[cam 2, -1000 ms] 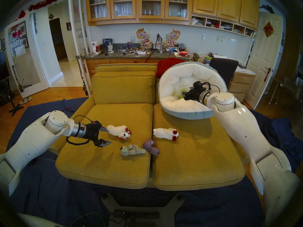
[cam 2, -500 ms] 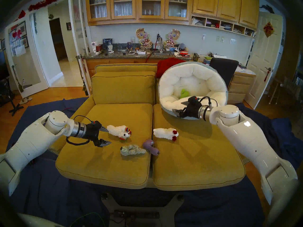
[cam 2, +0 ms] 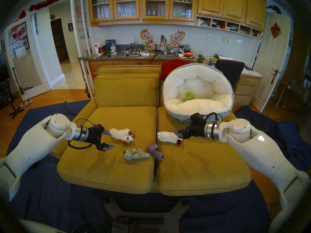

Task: Put toys into dog bed

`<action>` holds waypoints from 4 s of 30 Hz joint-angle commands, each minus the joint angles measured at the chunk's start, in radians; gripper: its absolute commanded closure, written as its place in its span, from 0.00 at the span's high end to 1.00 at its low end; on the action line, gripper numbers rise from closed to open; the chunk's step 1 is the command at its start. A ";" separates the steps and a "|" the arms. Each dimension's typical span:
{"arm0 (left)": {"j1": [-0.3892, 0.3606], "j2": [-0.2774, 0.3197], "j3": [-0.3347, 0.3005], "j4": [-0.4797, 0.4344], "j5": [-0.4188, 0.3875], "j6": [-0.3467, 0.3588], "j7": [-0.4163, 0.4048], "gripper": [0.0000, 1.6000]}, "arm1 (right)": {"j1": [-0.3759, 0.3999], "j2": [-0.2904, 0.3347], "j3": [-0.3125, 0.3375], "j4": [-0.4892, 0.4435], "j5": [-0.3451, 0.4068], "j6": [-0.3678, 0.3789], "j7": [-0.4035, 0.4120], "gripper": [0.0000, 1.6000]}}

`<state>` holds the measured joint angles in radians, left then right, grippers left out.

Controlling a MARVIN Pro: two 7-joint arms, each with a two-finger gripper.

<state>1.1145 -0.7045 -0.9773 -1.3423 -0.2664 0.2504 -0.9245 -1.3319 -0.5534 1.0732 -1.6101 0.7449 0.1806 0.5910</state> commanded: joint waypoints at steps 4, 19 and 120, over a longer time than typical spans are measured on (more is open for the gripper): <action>-0.034 0.000 -0.018 -0.009 -0.005 -0.001 -0.006 1.00 | -0.034 -0.008 0.021 -0.096 -0.037 0.060 -0.184 1.00; -0.034 0.000 -0.018 -0.009 -0.004 -0.001 -0.006 1.00 | 0.059 -0.125 -0.048 0.016 -0.119 0.114 -0.221 1.00; -0.029 0.000 -0.018 -0.010 -0.003 -0.003 -0.004 1.00 | 0.413 -0.410 0.223 0.275 -0.296 0.217 -0.419 0.00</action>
<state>1.1150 -0.7045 -0.9776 -1.3420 -0.2660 0.2503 -0.9309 -1.0207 -0.9089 1.2720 -1.3475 0.4976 0.4157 0.2115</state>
